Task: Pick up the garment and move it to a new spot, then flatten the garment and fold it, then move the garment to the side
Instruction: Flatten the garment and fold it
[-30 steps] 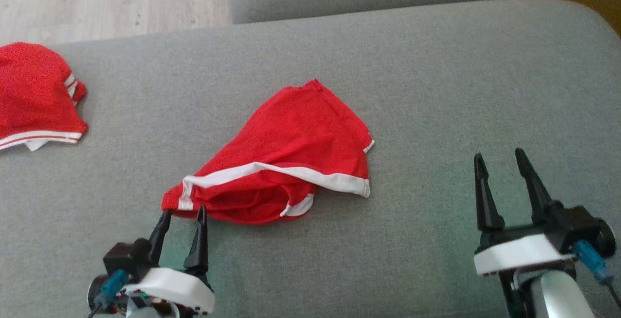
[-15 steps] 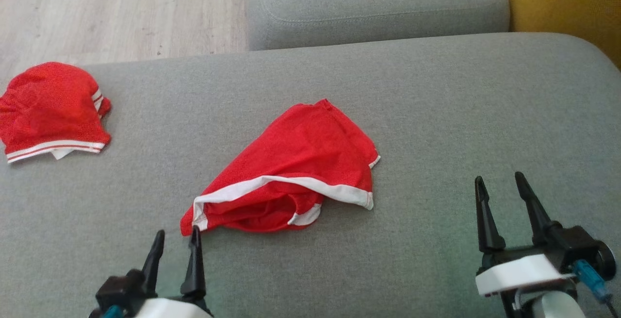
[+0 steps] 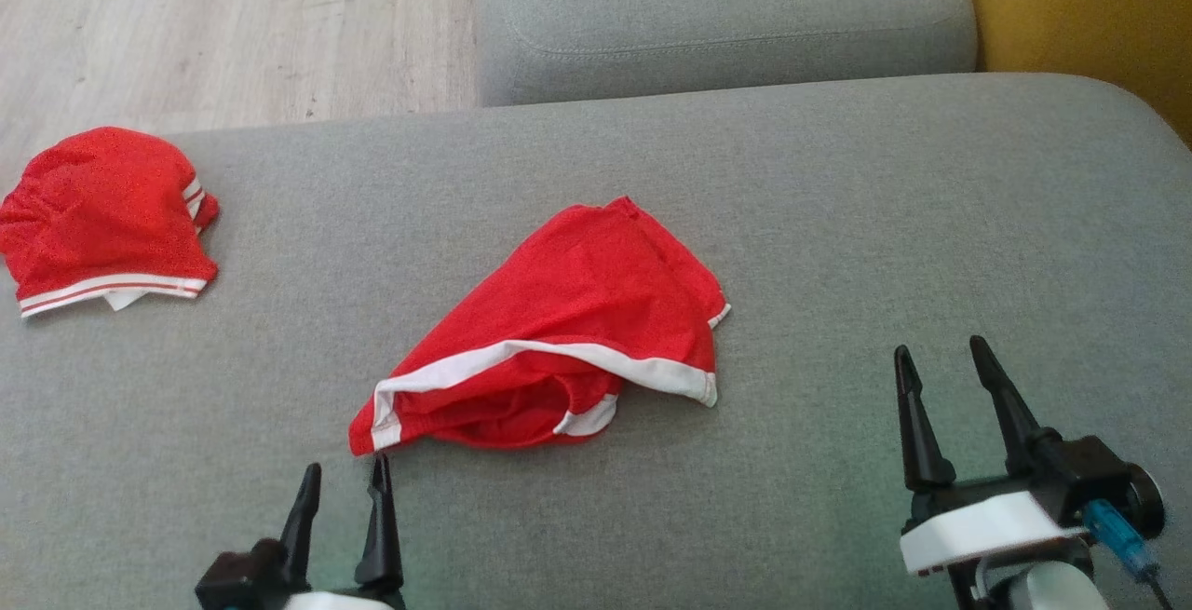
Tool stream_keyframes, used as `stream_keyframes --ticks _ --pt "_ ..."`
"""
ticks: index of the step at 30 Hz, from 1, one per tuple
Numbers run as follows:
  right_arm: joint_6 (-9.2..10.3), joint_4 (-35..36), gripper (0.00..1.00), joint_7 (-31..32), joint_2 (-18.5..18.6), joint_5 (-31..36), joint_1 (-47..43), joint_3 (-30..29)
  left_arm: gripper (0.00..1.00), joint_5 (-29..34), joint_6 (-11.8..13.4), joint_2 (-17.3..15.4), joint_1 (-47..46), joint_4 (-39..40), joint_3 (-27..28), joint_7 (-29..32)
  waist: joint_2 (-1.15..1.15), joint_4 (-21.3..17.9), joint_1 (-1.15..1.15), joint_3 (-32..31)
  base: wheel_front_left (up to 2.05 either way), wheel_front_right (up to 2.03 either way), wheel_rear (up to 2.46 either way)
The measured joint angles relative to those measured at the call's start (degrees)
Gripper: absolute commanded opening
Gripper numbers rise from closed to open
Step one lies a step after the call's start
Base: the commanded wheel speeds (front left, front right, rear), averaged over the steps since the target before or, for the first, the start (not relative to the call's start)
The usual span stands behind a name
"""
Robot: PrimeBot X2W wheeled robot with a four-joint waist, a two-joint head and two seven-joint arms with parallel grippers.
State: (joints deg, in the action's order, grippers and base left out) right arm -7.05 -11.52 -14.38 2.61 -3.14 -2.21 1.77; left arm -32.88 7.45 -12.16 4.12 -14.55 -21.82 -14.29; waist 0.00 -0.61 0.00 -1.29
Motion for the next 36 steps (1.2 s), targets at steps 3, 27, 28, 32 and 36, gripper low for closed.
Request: stream_keyframes --ticks 3,27,28,32,36 --pt "-0.01 -0.11 1.0 0.0 0.0 0.0 0.0 0.09 1.0 0.62 -0.66 0.31 -0.01 -0.11 0.85 0.0 0.0 -0.01 0.0 -0.07 0.0 0.0 0.0" --pt "-0.01 -0.05 1.0 0.0 0.0 0.12 0.22 1.71 1.0 -3.46 -2.5 6.34 -5.11 -8.9 1.56 6.55 0.0 -0.52 0.0 2.03 0.0 0.0 0.0" --pt "-0.01 -0.03 1.0 0.0 0.0 0.13 0.35 1.88 1.0 -4.3 -2.71 6.64 -6.02 -9.56 1.71 6.98 0.0 -0.66 0.0 2.41 0.0 0.0 0.0" --pt "-0.01 -0.02 1.0 0.0 0.0 0.19 0.63 2.26 1.0 -8.13 -3.0 7.69 -9.11 -12.16 3.56 7.76 0.0 -1.41 0.01 3.94 0.0 0.0 0.0" --pt "-0.01 -0.02 1.0 0.0 0.0 0.19 0.99 2.13 1.0 -10.22 -3.52 8.06 -10.21 -13.57 4.56 7.84 0.0 -2.05 0.01 4.92 0.0 0.0 0.0"
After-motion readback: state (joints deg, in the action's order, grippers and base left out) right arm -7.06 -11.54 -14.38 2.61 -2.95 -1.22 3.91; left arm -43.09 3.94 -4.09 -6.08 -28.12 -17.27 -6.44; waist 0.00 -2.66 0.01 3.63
